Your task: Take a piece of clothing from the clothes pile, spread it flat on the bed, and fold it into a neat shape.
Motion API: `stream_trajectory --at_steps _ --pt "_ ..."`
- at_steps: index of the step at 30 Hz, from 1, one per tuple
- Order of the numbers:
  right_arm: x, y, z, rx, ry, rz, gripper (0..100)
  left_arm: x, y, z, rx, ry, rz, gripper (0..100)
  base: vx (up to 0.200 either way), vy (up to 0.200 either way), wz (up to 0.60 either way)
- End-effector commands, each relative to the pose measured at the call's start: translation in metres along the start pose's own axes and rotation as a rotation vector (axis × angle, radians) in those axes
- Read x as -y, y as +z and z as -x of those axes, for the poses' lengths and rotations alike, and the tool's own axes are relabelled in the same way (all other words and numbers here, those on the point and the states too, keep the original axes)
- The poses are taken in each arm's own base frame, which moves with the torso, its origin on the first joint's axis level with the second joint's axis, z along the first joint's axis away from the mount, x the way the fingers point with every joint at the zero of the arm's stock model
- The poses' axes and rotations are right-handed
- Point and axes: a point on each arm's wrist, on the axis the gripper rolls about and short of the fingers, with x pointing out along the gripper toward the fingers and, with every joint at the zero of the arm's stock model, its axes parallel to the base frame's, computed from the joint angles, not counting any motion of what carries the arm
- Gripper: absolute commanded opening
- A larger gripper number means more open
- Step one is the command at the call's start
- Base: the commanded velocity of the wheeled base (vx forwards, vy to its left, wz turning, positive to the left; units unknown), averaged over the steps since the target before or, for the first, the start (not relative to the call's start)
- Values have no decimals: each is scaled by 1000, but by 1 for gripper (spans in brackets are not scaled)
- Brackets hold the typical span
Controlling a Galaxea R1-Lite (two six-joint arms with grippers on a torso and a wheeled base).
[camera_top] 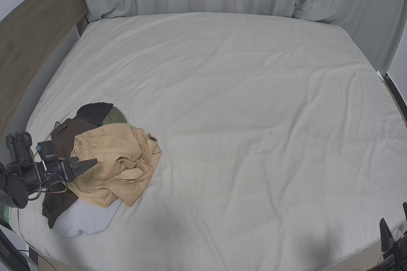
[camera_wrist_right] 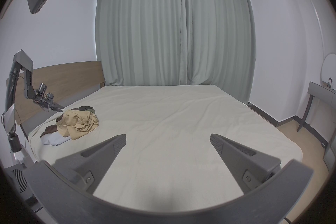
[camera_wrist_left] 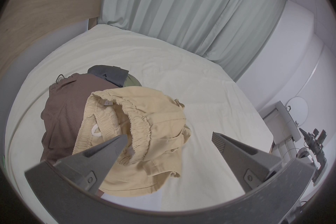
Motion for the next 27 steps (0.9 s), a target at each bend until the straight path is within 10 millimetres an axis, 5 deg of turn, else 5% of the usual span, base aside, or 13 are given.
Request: stream_trajectory --at_steps 1,27 --pt "0 -5 0 -1 1 0 100 -7 -8 -6 -31 3 9 100 0 0 0" --pt "0 -5 0 -1 1 -5 100 -7 -11 -35 -11 -80 -54 100 0 0 0"
